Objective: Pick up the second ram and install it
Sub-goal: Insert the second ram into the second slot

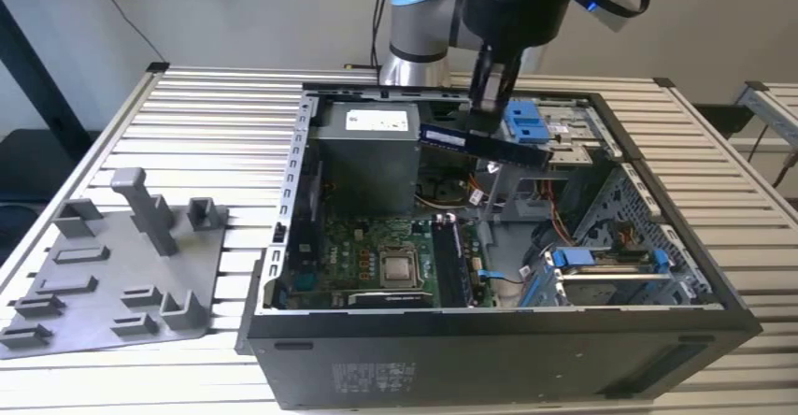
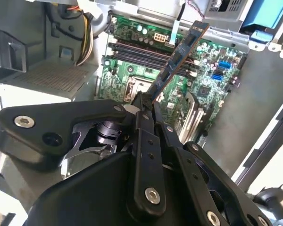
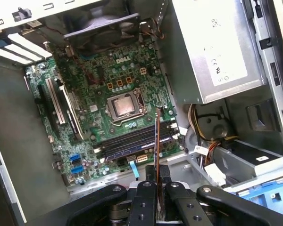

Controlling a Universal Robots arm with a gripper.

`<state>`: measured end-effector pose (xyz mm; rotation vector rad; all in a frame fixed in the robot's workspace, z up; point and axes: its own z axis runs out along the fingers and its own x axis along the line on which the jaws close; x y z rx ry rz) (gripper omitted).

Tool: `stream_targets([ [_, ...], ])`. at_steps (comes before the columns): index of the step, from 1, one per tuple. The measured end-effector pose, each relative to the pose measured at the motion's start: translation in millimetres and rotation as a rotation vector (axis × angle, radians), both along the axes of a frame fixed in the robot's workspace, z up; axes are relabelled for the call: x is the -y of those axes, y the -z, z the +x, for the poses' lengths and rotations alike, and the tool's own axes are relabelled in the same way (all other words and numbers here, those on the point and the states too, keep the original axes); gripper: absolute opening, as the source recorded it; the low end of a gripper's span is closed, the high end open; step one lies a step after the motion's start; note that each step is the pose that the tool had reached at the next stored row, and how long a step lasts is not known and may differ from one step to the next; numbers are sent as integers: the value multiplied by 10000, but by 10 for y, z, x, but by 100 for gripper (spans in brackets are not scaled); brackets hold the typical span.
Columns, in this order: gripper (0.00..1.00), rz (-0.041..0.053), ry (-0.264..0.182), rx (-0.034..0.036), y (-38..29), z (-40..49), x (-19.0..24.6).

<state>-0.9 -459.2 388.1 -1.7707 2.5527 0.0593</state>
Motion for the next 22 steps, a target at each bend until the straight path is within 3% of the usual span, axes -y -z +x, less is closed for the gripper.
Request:
stream_targets([
  [9,14,-4,1404,-1,15,0,0],
  [22,14,-32,2746,-44,24,2,0],
])
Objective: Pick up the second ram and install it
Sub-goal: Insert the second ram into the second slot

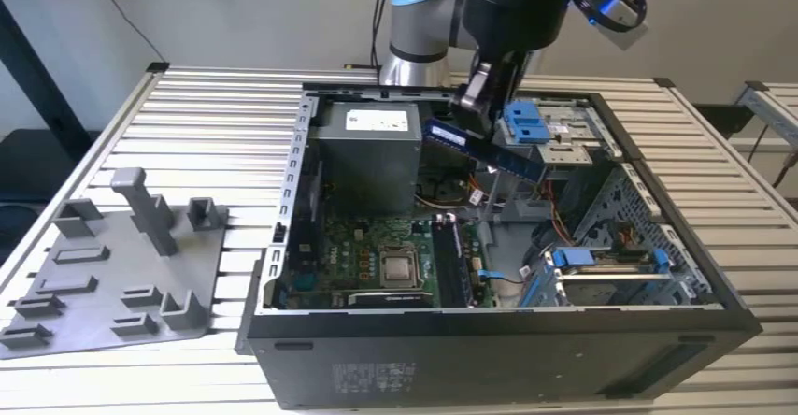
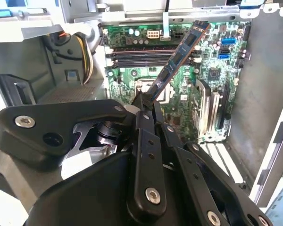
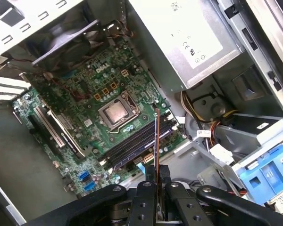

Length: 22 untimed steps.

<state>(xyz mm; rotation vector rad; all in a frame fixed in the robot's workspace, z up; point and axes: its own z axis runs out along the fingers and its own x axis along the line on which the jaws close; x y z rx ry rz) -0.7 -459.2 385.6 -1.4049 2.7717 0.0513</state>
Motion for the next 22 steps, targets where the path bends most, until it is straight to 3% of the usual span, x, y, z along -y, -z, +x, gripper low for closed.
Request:
stream_targets([
  [7,14,0,992,-11,13,0,0],
  [14,14,-10,1596,-16,20,0,-8],
  [19,14,-7,2078,-144,25,-1,-8],
  [22,14,-19,2333,-299,27,0,-8],
])
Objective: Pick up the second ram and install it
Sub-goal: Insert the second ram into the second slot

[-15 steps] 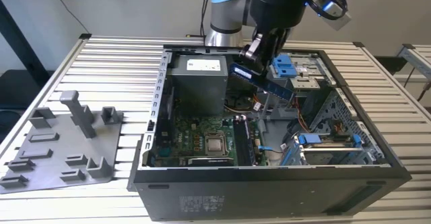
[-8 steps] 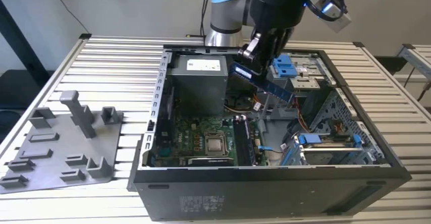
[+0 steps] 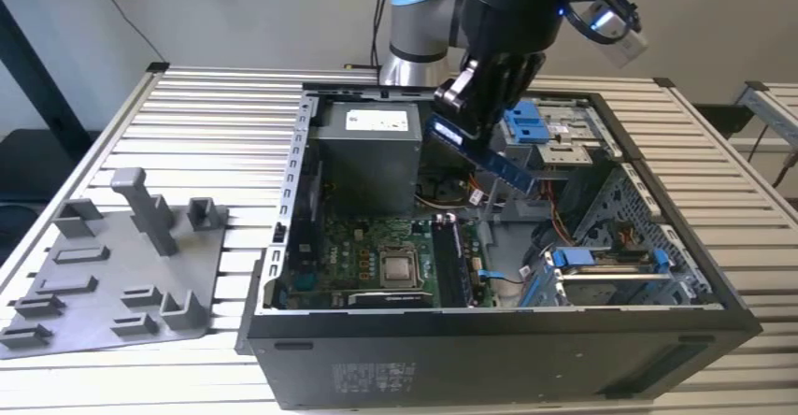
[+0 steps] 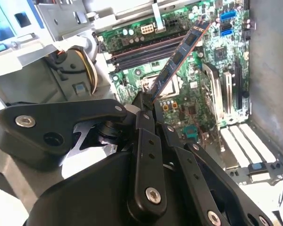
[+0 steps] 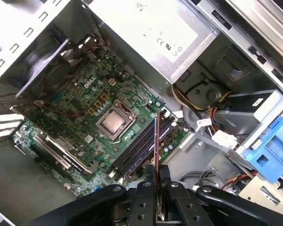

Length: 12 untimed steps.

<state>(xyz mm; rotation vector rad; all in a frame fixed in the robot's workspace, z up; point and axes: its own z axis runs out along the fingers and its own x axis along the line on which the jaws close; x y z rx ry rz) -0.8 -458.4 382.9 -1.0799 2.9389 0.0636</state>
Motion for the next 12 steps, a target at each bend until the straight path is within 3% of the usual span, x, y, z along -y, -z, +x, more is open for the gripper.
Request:
stream_targets([
  [1,14,-1,88,-34,0,0,0],
  [12,14,2,1761,-37,18,0,0],
])
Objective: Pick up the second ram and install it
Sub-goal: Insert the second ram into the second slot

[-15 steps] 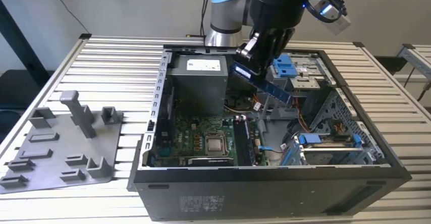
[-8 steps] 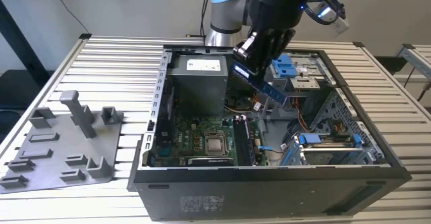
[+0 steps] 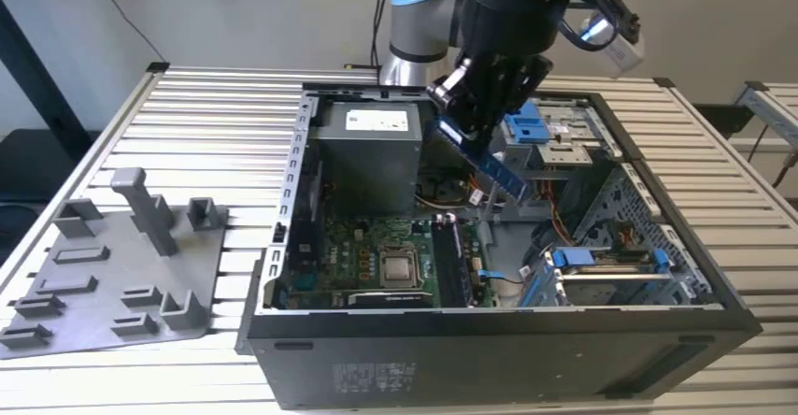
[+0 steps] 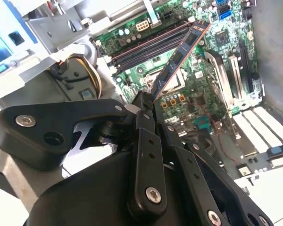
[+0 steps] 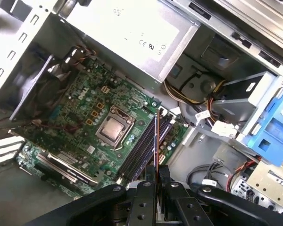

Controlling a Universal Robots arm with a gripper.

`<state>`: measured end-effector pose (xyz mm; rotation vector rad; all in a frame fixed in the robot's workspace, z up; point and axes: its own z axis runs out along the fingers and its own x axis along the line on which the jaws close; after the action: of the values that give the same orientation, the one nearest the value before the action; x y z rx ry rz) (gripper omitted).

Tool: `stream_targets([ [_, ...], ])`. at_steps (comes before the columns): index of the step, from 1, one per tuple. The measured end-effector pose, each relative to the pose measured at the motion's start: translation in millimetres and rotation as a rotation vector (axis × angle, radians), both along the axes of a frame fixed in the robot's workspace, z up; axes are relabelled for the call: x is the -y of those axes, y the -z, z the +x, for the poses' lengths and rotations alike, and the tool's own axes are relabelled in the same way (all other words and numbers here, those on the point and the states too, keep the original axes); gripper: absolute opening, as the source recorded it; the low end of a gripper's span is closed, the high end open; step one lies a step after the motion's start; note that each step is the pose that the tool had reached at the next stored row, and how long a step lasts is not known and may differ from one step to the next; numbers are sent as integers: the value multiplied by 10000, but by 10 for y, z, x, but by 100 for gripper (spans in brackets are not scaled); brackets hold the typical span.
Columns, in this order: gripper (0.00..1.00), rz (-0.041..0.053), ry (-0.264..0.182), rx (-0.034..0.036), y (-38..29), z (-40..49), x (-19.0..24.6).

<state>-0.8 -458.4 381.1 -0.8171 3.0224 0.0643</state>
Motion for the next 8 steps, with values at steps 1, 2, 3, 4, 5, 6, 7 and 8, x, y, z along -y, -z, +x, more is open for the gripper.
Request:
stream_targets([
  [1,14,0,186,0,2,0,0],
  [2,14,1,365,0,4,0,0],
  [3,14,1,545,0,6,0,0],
  [4,14,1,725,1,8,0,0],
  [5,14,2,905,0,11,0,0],
  [6,14,2,1096,0,14,0,0],
  [7,14,2,1275,0,16,0,0],
  [8,14,1,1461,0,18,0,0],
])
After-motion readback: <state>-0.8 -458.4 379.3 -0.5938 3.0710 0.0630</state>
